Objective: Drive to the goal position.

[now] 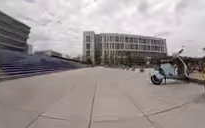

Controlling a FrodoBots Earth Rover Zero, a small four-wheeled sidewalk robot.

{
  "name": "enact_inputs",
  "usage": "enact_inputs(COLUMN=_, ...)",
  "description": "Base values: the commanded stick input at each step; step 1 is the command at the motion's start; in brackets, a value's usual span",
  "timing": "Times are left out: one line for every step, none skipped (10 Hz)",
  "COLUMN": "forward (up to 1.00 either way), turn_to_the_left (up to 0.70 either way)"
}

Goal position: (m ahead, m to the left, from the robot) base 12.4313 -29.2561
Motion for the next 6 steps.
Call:
enact_inputs(forward=1.00, turn_to_the_left=-0.18)
enact_inputs(forward=1.00, turn_to_the_left=-0.39)
enact_inputs(forward=1.00, turn_to_the_left=-0.40)
enact_inputs(forward=1.00, turn_to_the_left=-0.40)
enact_inputs(forward=1.00, turn_to_the_left=-0.40)
enact_inputs(forward=1.00, turn_to_the_left=-0.27)
